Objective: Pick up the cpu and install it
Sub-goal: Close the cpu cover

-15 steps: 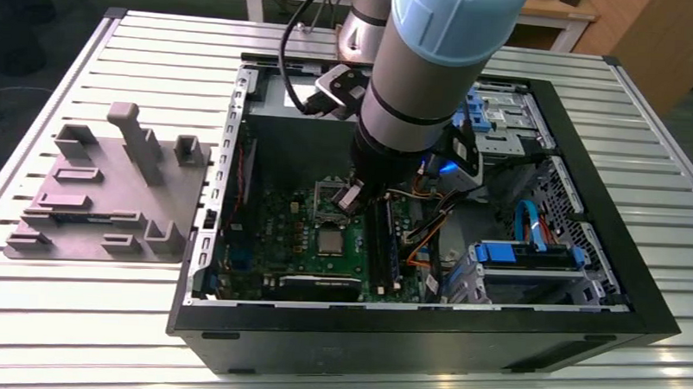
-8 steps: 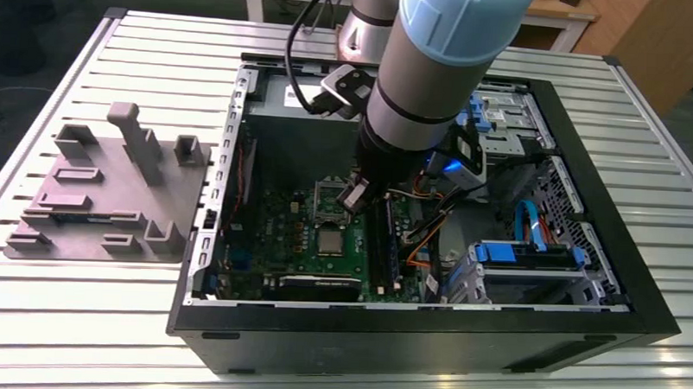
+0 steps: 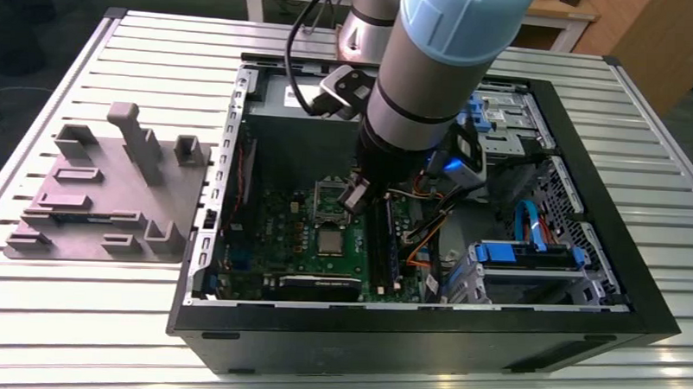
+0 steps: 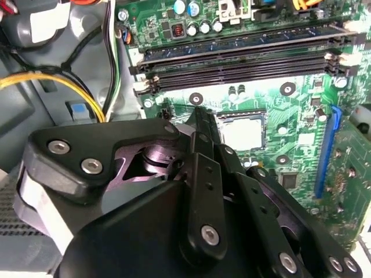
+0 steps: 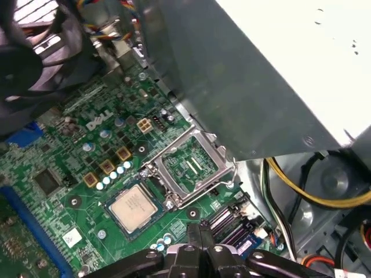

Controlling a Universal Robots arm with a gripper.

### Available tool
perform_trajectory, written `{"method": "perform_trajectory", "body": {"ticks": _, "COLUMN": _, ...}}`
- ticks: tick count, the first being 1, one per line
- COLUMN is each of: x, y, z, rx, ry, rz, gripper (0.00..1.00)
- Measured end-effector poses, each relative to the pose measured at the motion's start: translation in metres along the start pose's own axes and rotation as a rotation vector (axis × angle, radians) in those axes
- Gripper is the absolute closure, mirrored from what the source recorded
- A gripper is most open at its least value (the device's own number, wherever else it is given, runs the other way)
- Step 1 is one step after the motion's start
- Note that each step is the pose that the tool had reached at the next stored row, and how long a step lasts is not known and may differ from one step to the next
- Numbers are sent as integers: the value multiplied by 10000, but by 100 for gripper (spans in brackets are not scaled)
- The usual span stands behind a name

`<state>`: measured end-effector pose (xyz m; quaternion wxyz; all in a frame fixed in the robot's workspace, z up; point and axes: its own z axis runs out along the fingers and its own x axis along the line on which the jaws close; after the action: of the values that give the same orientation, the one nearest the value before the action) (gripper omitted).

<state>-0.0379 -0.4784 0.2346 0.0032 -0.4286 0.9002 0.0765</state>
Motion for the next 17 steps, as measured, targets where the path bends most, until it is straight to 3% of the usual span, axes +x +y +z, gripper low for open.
{"method": "perform_trajectory", "body": {"ticks": 2, "x": -2, "y": 1, "z": 10, "rx": -8, "ry": 20, "rz": -142, "gripper": 89}}
{"method": "perform_trajectory", "body": {"ticks": 4, "x": -14, "y": 6, "z": 27, "rx": -30, "ry": -3, "rz": -147, "gripper": 89}}
{"method": "perform_trajectory", "body": {"ticks": 7, "x": -44, "y": 19, "z": 45, "rx": -169, "ry": -173, "rz": -160, "gripper": 89}}
{"method": "perform_trajectory", "body": {"ticks": 9, "x": -75, "y": 26, "z": 65, "rx": -205, "ry": -216, "rz": -166, "gripper": 89}}
{"method": "perform_trajectory", "body": {"ticks": 17, "x": -231, "y": 80, "z": 157, "rx": -218, "ry": -225, "rz": -167, "gripper": 89}}
